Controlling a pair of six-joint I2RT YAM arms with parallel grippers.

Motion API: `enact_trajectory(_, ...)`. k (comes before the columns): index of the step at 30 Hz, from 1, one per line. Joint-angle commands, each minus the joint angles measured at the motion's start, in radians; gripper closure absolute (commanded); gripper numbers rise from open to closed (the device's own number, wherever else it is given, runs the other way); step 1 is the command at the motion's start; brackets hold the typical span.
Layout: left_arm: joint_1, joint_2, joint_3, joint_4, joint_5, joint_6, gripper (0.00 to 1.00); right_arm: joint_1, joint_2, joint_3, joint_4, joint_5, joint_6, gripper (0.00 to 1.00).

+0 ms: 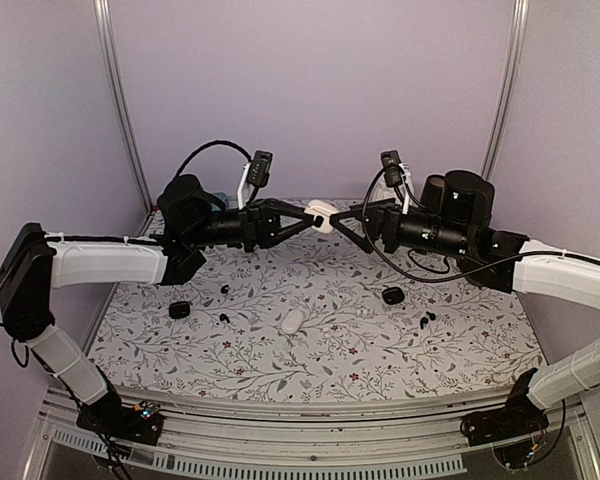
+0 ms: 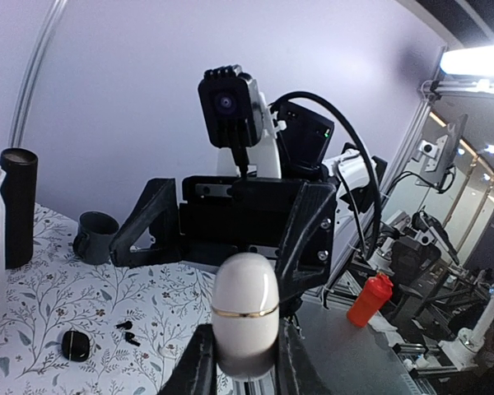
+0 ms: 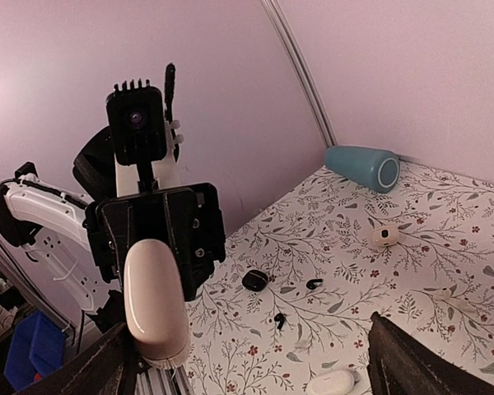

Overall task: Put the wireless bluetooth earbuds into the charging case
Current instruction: Open the charging case.

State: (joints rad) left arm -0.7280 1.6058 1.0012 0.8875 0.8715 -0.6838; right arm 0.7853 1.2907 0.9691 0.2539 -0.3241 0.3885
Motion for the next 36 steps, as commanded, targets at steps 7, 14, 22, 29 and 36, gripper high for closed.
enact_trajectory(7, -0.003, 0.001, 0.019, 0.027, 0.087, 0.029, 1.00, -0.047, -0.020, 0.022, -0.001, 0.013, 0.066, 0.04)
enact_trajectory(14, -0.013, 0.003, 0.026, 0.034, 0.089, 0.029, 1.00, -0.047, -0.014, 0.024, -0.019, 0.026, 0.061, 0.04)
enact_trajectory(22, -0.013, 0.002, 0.027, -0.028, 0.021, 0.053, 1.00, -0.047, 0.001, 0.038, 0.002, -0.074, 0.054, 0.06)
enact_trajectory(29, -0.011, 0.003, 0.028, -0.036, -0.009, 0.055, 1.00, -0.046, 0.046, 0.073, 0.010, -0.211, 0.066, 0.29)
enact_trajectory(36, -0.011, 0.006, 0.034, -0.035, -0.002, 0.057, 1.00, -0.047, 0.065, 0.090, 0.013, -0.225, 0.087, 0.51)
